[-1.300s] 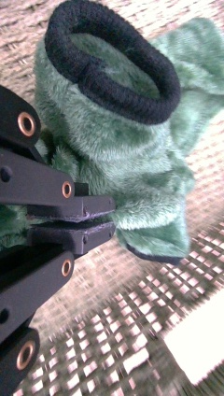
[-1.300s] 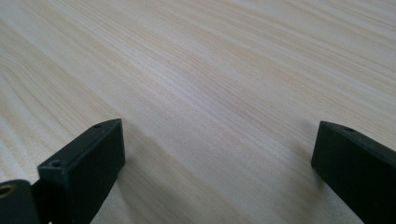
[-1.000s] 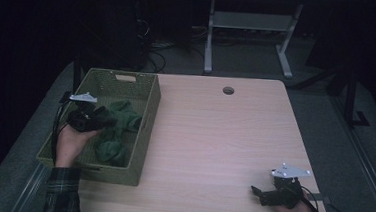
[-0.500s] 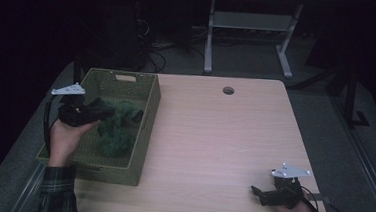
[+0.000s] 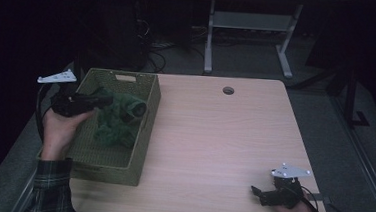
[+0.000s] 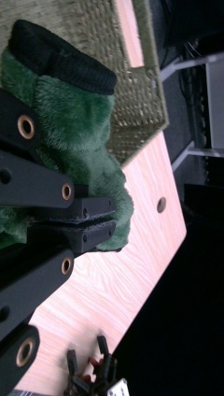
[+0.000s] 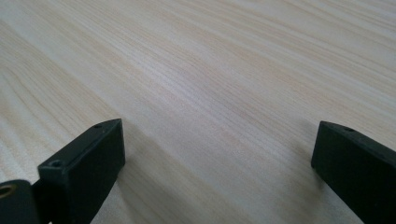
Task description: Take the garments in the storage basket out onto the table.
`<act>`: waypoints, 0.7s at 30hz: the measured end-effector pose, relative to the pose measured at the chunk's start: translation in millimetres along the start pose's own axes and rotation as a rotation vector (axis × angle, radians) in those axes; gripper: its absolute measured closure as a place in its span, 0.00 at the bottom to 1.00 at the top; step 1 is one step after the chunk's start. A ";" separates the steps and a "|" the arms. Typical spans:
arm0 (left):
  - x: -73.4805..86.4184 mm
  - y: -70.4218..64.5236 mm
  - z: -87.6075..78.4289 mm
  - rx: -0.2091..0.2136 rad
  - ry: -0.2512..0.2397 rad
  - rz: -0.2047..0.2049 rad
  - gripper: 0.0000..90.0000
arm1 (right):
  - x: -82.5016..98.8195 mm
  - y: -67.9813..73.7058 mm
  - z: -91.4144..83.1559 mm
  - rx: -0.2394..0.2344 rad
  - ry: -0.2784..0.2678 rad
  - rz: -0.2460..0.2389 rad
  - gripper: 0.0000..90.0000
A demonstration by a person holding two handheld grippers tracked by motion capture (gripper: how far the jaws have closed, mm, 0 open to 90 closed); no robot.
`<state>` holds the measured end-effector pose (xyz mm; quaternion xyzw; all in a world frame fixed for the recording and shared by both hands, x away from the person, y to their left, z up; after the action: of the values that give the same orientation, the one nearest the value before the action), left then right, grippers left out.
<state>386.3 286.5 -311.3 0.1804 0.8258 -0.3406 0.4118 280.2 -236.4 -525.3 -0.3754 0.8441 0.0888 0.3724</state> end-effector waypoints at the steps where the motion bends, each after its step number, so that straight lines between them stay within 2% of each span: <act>1: -2.5 -2.1 -0.6 0.004 -0.003 0.004 0.98 | 0.0 0.0 0.0 0.000 0.000 0.000 0.03; 16: -41.9 -34.6 -9.6 0.048 -0.053 0.068 0.98 | 0.0 -0.1 0.0 0.001 0.000 0.001 0.03; 21: -60.3 -56.5 -9.0 0.068 -0.070 0.111 0.98 | 0.0 -0.1 0.0 0.001 0.000 0.001 0.03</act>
<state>384.5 252.2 -235.7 0.2275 0.7877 -0.3511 0.4523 280.3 -236.5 -525.3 -0.3750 0.8442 0.0886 0.3727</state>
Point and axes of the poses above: each handheld gripper's, and its own axes: z roughly forward along the jaws, x roughly out of its underside, y roughly to its left, the point moved 6 cm from there along z, roughly forward along the jaws, and after that the axes turned 13 degrees about -z, right-handed, at the moved point
